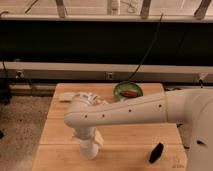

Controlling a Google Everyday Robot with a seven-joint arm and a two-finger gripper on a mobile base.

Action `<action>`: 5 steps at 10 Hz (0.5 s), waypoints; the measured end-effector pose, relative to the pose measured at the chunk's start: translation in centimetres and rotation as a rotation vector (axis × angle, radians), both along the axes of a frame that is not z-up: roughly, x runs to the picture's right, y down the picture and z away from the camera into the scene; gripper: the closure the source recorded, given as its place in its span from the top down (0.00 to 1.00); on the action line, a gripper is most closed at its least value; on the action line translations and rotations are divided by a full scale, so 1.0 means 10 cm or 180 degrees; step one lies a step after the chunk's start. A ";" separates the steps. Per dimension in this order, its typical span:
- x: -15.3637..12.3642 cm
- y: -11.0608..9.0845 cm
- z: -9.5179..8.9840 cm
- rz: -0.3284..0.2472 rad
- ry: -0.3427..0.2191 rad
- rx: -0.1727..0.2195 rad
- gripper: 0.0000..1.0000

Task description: Place the ceramic cup over the eraser

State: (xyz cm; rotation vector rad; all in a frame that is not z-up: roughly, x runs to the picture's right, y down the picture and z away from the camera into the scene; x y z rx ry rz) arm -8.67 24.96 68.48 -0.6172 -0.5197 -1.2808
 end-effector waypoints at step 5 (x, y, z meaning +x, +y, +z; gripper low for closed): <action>0.02 0.04 0.12 -0.0003 -0.0019 -0.0028 0.80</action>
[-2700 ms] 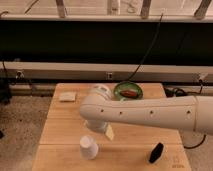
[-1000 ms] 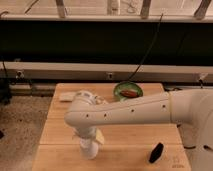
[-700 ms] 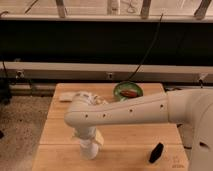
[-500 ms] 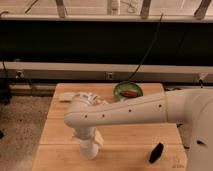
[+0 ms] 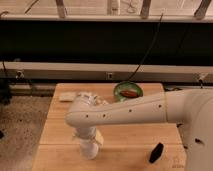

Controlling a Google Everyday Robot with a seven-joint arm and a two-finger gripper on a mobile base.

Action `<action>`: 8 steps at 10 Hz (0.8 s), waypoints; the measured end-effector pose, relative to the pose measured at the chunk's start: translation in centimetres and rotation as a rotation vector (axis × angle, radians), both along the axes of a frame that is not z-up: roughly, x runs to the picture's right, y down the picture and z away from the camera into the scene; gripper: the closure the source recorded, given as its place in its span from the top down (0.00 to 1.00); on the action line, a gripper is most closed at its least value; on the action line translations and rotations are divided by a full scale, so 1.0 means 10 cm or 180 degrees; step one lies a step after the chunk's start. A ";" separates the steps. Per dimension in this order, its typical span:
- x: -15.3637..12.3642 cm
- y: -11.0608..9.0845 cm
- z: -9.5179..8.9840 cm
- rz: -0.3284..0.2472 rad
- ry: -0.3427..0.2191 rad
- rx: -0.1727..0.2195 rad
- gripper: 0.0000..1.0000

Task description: Place the ceramic cup over the eraser

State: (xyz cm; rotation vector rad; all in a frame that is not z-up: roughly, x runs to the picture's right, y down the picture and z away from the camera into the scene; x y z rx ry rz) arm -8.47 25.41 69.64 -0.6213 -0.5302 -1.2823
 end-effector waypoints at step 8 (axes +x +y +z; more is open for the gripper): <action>-0.04 0.09 0.01 -0.0042 -0.0069 -0.0037 0.40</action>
